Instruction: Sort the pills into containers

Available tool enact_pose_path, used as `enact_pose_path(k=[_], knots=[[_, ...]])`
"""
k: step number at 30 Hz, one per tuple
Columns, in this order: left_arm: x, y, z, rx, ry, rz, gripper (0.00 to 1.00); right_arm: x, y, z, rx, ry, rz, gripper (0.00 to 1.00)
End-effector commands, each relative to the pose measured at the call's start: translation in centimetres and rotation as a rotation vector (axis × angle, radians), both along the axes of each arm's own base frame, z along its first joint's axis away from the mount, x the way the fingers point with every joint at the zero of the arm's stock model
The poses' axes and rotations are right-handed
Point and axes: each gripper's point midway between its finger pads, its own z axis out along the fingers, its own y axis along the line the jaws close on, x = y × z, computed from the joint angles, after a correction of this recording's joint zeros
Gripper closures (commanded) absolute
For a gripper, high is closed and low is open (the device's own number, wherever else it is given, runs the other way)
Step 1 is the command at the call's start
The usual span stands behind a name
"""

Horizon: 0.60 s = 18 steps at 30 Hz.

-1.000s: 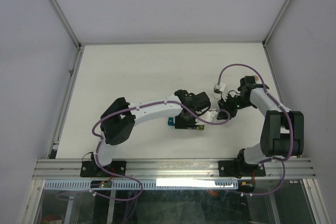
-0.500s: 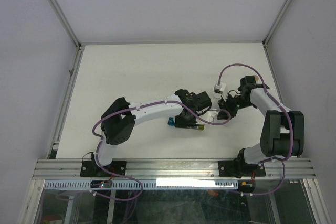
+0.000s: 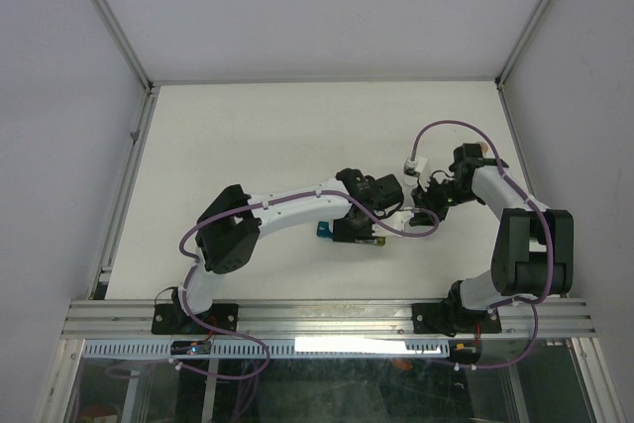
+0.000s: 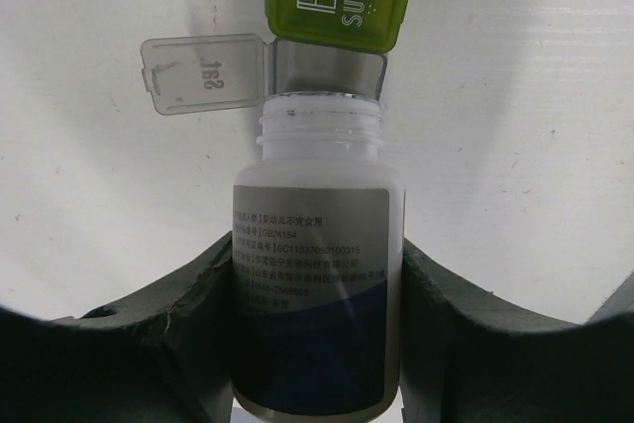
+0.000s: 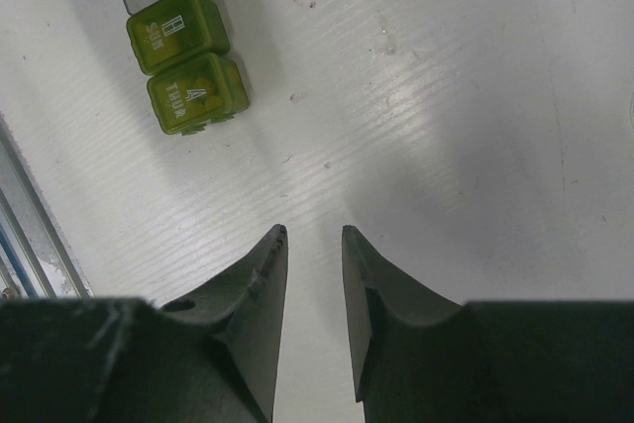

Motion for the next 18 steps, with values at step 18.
enact_pose_path(k=[18], knots=[[0.8,-0.1,1.4,0.009,-0.059,0.005,1.0,1.3,0.2,1.6,0.033,-0.045,-0.008,0.69]])
